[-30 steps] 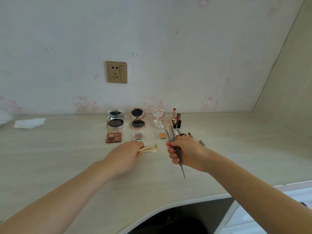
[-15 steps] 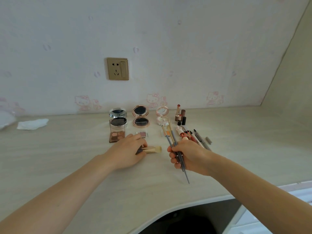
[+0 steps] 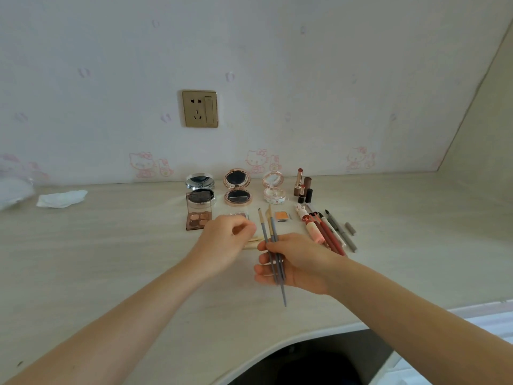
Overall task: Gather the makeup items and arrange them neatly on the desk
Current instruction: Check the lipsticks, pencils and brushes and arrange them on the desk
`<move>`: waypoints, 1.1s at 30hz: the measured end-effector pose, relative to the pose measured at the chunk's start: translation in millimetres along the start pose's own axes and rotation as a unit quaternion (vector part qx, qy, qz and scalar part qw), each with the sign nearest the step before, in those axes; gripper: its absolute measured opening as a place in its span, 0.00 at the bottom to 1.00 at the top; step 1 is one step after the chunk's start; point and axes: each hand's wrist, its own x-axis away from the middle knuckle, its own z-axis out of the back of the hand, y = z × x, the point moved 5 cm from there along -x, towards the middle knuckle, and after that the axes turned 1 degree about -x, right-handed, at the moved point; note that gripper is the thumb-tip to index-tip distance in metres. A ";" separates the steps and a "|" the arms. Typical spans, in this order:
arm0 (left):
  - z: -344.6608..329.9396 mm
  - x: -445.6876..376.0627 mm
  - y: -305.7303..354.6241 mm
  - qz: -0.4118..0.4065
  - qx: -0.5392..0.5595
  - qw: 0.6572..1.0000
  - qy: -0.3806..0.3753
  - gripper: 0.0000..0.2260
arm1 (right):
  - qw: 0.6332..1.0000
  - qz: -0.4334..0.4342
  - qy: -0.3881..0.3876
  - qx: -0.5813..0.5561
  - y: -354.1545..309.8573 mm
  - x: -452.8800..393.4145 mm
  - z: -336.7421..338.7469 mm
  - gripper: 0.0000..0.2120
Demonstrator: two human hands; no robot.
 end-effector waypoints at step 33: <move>-10.5 -4.1 23.6 -0.001 -0.074 0.980 -0.185 0.06 | 0.848 0.276 0.067 0.448 -52.7 10.9 25.6 0.06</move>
